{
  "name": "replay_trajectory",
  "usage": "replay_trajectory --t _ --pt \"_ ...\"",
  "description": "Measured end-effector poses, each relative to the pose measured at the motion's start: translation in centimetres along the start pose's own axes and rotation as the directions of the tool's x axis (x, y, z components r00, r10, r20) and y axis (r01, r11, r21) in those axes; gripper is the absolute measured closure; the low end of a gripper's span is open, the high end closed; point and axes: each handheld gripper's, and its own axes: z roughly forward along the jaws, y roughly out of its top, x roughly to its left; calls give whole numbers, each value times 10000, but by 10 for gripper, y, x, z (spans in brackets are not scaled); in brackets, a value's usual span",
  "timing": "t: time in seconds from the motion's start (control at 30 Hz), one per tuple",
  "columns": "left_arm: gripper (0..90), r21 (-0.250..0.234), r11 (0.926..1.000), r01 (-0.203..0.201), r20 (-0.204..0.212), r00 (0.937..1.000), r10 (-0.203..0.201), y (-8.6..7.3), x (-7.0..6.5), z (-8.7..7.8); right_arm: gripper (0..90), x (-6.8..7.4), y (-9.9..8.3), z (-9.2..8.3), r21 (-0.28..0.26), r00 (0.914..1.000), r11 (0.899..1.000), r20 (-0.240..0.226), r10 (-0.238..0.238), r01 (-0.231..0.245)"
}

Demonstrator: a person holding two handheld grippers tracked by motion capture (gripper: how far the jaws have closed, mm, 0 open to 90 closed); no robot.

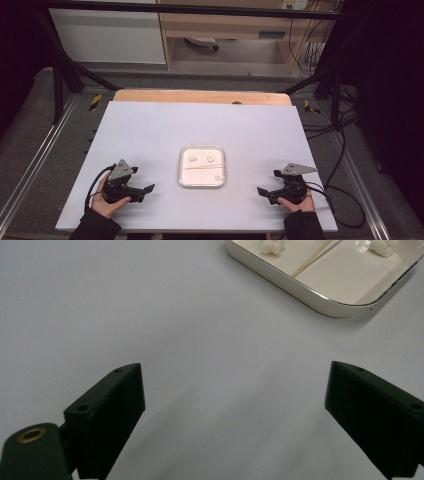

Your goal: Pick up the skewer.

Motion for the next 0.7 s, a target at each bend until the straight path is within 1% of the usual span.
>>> replay_trajectory --t 0.37,0.47,0.7 --pt "90 9 10000 -46 -1 10000 46 2 -1 -1 8 0 0 0 -30 10000 10000 18 -24 24" --pt "89 18 10000 -89 14 10000 89 4 -2 0 7 0 0 0 35 10000 10000 33 -78 78" --pt "89 74 9999 -153 63 9999 152 6 -4 2 7 0 0 0 18 10000 10000 -10 -39 39"
